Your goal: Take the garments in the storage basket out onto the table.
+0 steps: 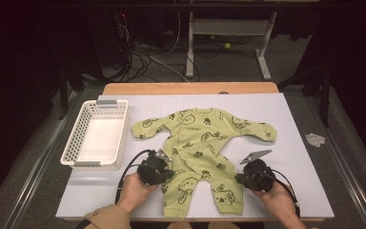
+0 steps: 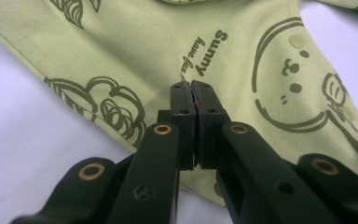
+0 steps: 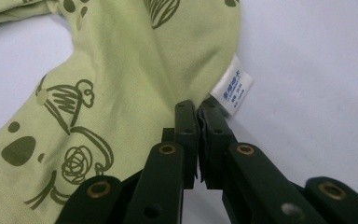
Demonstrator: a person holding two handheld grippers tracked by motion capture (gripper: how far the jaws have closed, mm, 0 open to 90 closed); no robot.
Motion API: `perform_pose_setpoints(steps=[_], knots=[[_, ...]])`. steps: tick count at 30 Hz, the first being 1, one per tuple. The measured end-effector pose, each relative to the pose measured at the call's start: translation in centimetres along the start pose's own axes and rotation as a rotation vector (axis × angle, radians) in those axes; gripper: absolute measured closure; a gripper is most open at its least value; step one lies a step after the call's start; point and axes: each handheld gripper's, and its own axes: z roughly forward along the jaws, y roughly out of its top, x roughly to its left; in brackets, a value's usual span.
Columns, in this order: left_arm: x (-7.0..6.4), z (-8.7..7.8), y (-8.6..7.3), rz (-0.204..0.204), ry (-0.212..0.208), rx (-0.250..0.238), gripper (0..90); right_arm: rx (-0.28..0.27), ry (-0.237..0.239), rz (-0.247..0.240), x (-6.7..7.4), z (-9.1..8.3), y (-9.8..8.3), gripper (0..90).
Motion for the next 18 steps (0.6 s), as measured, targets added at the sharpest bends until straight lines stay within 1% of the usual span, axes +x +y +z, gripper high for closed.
perform_pose_setpoints(steps=[2,4,5,6,7,8,10,11,13,14,15,16,18], knots=[[0.1,-0.3,-0.1,-0.006,-0.014,-0.031,82.5,-0.021,-0.004,0.001,0.0,-0.4,-0.1,80.6],[0.4,-0.8,0.0,-0.019,0.013,-0.066,73.9,-0.06,-0.019,0.014,-0.3,-1.0,0.1,77.6],[0.8,-0.9,0.1,-0.029,0.019,-0.076,71.3,-0.079,-0.023,0.028,-0.6,-1.3,0.4,77.2],[1.1,-1.0,0.3,-0.047,0.018,-0.085,67.7,-0.098,-0.025,0.046,-0.9,-1.6,0.7,77.1],[1.5,-0.9,0.5,-0.056,0.017,-0.087,63.3,-0.109,-0.021,0.057,-1.3,-1.7,1.2,77.1],[1.9,-0.8,0.8,-0.059,0.034,-0.073,58.4,-0.113,-0.024,0.066,-1.5,-1.7,1.7,77.2],[2.5,-0.4,1.2,-0.061,0.098,-0.054,53.5,-0.109,-0.029,0.074,-2.0,-1.0,3.0,77.2],[2.8,-0.2,1.4,-0.068,0.113,-0.044,52.1,-0.095,-0.031,0.077,-2.2,-0.6,3.7,77.2],[3.5,0.1,1.7,-0.083,0.131,-0.036,50.6,-0.073,-0.033,0.076,-2.3,0.5,5.0,76.6],[3.8,0.1,1.8,-0.086,0.148,-0.041,49.3,-0.063,-0.03,0.076,-2.3,1.0,5.6,75.9],[4.1,0.2,1.9,-0.092,0.152,-0.054,49.0,-0.051,-0.026,0.076,-2.3,1.5,6.1,75.0],[4.4,0.2,1.8,-0.108,0.138,-0.064,49.0,-0.038,-0.026,0.075,-2.2,2.0,6.6,74.3],[5.0,0.3,1.7,-0.133,0.134,-0.061,48.2,-0.015,-0.022,0.075,-2.1,2.9,7.5,73.7]])
